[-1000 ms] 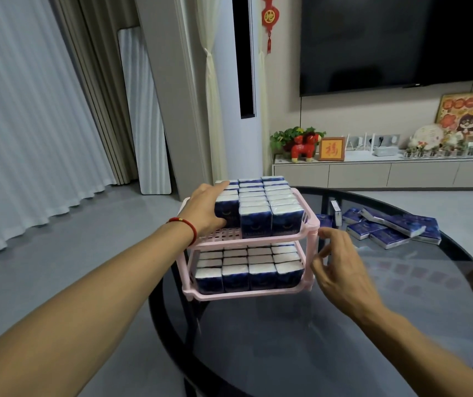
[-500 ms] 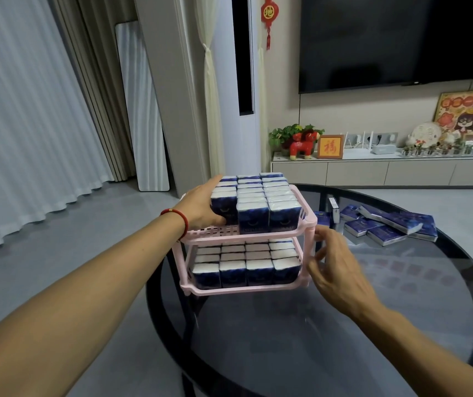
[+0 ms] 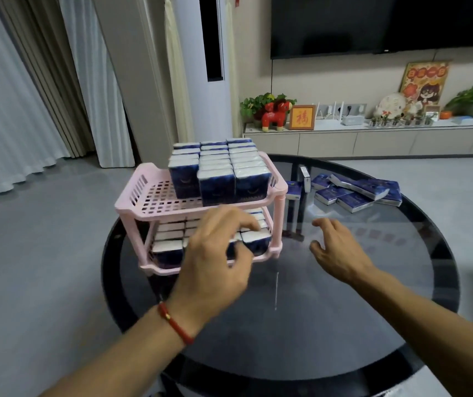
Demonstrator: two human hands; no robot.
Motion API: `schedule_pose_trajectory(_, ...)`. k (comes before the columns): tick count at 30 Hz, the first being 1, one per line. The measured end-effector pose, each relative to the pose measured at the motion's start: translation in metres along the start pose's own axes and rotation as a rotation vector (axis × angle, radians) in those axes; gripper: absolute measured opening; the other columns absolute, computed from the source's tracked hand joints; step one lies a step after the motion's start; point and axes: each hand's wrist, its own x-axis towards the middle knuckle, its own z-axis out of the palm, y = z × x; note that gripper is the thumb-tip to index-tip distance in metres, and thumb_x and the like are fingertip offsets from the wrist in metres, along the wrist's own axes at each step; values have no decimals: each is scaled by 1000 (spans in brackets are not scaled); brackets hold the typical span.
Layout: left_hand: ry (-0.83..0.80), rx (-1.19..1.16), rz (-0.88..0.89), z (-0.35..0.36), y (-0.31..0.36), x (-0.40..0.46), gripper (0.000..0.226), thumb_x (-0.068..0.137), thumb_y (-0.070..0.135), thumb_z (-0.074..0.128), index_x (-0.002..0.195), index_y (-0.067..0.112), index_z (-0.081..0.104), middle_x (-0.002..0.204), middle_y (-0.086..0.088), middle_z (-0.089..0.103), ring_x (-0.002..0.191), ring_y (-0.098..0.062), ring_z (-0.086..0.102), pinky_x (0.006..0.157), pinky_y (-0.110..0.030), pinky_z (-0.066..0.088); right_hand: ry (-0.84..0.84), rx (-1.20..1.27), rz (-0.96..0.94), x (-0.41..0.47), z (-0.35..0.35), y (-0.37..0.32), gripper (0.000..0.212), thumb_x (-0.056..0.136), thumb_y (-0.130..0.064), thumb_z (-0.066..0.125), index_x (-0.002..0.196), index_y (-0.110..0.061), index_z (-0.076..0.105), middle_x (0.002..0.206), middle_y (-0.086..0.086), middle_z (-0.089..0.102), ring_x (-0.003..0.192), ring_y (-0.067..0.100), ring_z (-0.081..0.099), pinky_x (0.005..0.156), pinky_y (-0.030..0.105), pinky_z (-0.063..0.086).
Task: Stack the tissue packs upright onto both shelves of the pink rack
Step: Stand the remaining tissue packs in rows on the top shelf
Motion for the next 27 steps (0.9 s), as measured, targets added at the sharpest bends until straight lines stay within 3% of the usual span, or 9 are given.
schedule_pose_trajectory(3, -391, -48, -72, 59, -6, -37, 41, 76, -1, 61, 112, 17, 66, 112, 5, 58, 109, -17, 53, 98, -34, 46, 37, -18, 76, 30, 1, 15, 56, 97, -23, 57, 148, -6, 42, 148, 21, 45, 134, 37, 45, 111, 43, 37)
schedule_pose_trajectory(5, -508, -17, -95, 86, -17, -47, 38, 85, 12, 58, 122, 21, 62, 118, 6, 54, 115, -15, 49, 103, -34, 45, 59, -67, 128, 54, 1, 25, 58, 96, -23, 55, 149, -5, 40, 149, 22, 43, 135, 40, 42, 112, 45, 36)
schedule_pose_trajectory(8, -564, 51, -88, 110, -24, -51, 35, 91, 26, 50, 124, 24, 61, 117, 5, 55, 117, -18, 50, 103, -40, 45, 75, -295, 166, 82, 0, 34, 57, 97, -33, 49, 150, -15, 35, 157, 9, 32, 138, 39, 32, 108, 53, 33)
schedule_pose_trajectory(11, -528, 115, -96, 123, -24, -47, 35, 90, 32, 45, 120, 25, 61, 113, 6, 58, 113, -20, 52, 100, -40, 46, -3, -380, 206, 109, 5, 42, 63, 100, -38, 39, 157, -17, 21, 167, 0, 14, 153, 31, 8, 116, 64, 13)
schedule_pose_trajectory(14, -495, 106, -129, 134, -23, -42, 30, 89, 26, 51, 116, 22, 63, 109, 5, 60, 108, -23, 55, 102, -40, 47, 20, -352, 180, 119, 9, 45, 47, 101, -32, 40, 146, -15, 40, 158, 3, 34, 156, 24, 8, 115, 71, -3)
schedule_pose_trajectory(18, -477, 9, -260, 139, -18, -37, 29, 90, 22, 52, 115, 18, 66, 110, 3, 62, 110, -20, 53, 108, -36, 43, 227, -349, -32, 72, 3, 40, 18, 100, -32, 55, 114, -24, 63, 120, -1, 68, 123, 22, 54, 105, 55, 21)
schedule_pose_trajectory(20, -489, -87, -384, 138, -12, -32, 26, 94, 19, 53, 117, 18, 66, 112, 4, 61, 111, -16, 53, 105, -32, 44, 287, -349, -166, 37, -4, 41, 15, 100, -39, 60, 105, -28, 68, 103, -6, 73, 106, 20, 62, 92, 46, 26)
schedule_pose_trajectory(24, -411, -357, -797, 129, 13, -14, 23, 101, 24, 57, 119, 16, 68, 96, 3, 68, 87, -11, 67, 89, -32, 58, 332, -175, -316, -34, -24, 40, 26, 98, -37, 60, 117, -26, 73, 116, -3, 75, 108, 19, 67, 87, 42, 42)
schedule_pose_trajectory(27, -371, -964, -1224, 128, 26, -3, 27, 106, 23, 51, 120, 8, 68, 106, -15, 75, 87, -21, 73, 79, -38, 64, 250, -52, -483, -80, -40, 26, 35, 97, -35, 59, 125, -19, 72, 124, -3, 72, 115, 14, 65, 94, 33, 50)
